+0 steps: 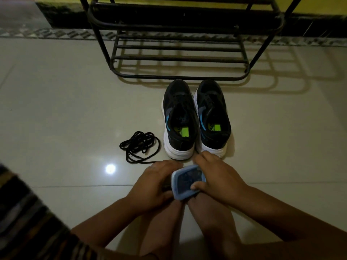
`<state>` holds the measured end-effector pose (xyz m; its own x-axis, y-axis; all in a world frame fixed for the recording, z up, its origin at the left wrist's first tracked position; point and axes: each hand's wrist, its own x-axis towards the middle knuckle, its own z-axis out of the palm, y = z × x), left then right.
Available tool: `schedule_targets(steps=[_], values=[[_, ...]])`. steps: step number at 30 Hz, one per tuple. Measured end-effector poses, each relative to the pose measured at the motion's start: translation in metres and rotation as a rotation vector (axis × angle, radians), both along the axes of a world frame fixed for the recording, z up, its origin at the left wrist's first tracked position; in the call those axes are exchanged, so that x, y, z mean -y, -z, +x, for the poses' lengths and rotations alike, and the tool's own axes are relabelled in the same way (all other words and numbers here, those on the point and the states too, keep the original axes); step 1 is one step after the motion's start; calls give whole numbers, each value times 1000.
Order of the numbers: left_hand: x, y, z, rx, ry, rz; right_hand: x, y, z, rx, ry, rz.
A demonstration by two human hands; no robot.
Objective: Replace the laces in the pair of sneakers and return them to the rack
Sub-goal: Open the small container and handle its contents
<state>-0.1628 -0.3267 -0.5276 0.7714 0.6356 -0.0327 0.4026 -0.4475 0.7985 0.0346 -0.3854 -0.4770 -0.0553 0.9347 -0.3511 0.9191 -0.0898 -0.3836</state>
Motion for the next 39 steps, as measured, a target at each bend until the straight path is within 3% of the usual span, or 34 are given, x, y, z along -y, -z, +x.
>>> schedule_targets(steps=[13,17,20,26,31,35,39], values=[[-3,-6,3,69,32,89,-12,6,10,-107,87,65],[-7,0,-9,56,-150,35,-9,7,12,-170,144,125],[-12,3,-10,10,-142,-1,-7,11,13,-233,107,156],[-12,-1,-5,-26,-144,-184,-8,19,22,-312,82,135],[-5,-5,-9,1,-240,-493,2,19,32,-383,10,162],[-4,-13,-16,72,-371,-724,15,15,30,-295,-88,278],[-4,-15,-17,13,-377,-693,28,14,22,-194,-184,318]])
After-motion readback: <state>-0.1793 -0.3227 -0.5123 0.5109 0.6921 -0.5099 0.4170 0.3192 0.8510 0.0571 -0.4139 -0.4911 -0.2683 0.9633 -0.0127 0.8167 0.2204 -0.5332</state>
